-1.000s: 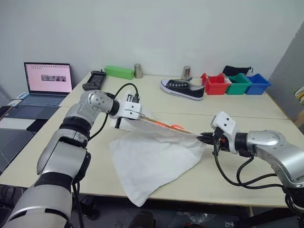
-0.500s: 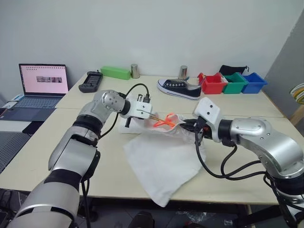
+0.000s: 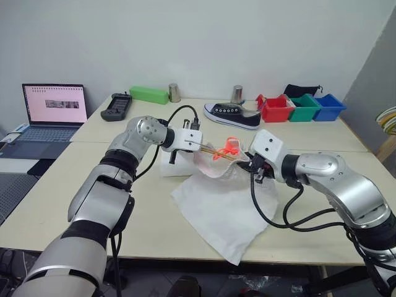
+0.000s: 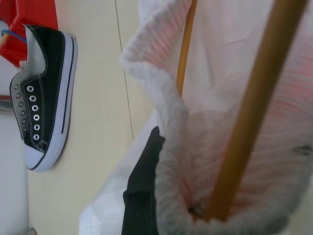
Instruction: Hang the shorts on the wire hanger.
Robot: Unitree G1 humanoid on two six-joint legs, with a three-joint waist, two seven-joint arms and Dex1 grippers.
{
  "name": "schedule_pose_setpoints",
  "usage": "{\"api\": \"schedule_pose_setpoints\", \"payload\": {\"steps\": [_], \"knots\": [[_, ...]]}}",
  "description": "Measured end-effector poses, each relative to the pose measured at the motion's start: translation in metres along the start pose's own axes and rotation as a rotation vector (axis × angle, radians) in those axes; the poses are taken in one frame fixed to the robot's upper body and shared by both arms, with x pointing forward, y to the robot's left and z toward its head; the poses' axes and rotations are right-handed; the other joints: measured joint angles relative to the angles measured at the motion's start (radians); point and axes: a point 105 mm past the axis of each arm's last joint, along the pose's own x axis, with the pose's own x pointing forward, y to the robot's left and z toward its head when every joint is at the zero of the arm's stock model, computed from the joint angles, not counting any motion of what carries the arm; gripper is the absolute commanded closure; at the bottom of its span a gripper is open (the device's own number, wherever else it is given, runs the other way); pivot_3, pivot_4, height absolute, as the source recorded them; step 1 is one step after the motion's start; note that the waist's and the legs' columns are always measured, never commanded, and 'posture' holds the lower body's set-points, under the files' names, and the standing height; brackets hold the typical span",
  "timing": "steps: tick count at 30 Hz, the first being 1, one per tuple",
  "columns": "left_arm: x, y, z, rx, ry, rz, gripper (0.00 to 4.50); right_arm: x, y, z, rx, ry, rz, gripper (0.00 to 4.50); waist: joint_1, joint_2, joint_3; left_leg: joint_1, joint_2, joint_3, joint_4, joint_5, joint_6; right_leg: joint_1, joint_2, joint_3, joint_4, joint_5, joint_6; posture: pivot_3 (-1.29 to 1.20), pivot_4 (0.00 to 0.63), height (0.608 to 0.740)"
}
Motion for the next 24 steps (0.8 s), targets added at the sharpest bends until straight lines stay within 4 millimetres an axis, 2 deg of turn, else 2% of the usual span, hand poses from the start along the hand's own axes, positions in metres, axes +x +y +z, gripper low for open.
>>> {"api": "schedule_pose_setpoints", "payload": {"steps": [4, 8, 15, 18, 23, 24], "knots": [[0.0, 0.001, 0.002, 0.008, -0.004, 0.004, 4.5, -0.006, -0.002, -0.003, -0.018, 0.025, 0.015, 1.15, 0.0, 0.0, 0.0, 0.0, 0.0, 0.0, 0.0, 0.0, 0.0, 0.0, 0.0, 0.0, 0.0, 0.0, 0.0, 0.25, 0.0, 0.74], [0.0, 0.003, 0.005, 0.013, -0.018, 0.013, 4.5, -0.01, -0.005, -0.008, -0.062, 0.058, 0.012, 0.29, 0.0, 0.0, 0.0, 0.0, 0.0, 0.0, 0.0, 0.0, 0.0, 0.0, 0.0, 0.0, 0.0, 0.0, 0.0, 0.25, 0.0, 0.74], [0.0, 0.004, 0.011, 0.022, -0.047, 0.024, 4.5, 0.005, -0.007, -0.038, -0.104, 0.196, 0.019, 0.29, 0.0, 0.0, 0.0, 0.0, 0.0, 0.0, 0.0, 0.0, 0.0, 0.0, 0.0, 0.0, 0.0, 0.0, 0.0, 0.28, 0.0, 0.74], [0.0, 0.005, 0.014, 0.031, -0.053, 0.024, 4.5, 0.014, -0.012, -0.042, -0.134, 0.22, 0.005, 0.29, 0.002, 0.0, 0.0, 0.0, 0.0, 0.0, 0.0, 0.0, 0.0, 0.0, 0.0, 0.0, 0.0, 0.0, 0.0, 0.29, 0.0, 0.74], [0.003, -0.004, 0.007, -0.002, -0.041, 0.005, 4.5, 0.022, -0.016, -0.048, -0.17, 0.239, -0.003, 0.29, 0.005, 0.0, 0.0, 0.0, 0.0, 0.001, 0.0, 0.0, 0.0, 0.0, 0.0, 0.0, 0.0, 0.0, 0.0, 0.31, 0.0, 0.74], [0.002, -0.006, 0.006, 0.001, -0.041, 0.001, 4.5, 0.023, -0.018, -0.049, -0.179, 0.242, -0.009, 0.46, 0.006, 0.0, 0.0, 0.0, 0.0, 0.0, 0.0, 0.0, 0.0, 0.0, 0.0, 0.0, 0.0, 0.0, 0.0, 0.31, 0.0, 0.74]]}}
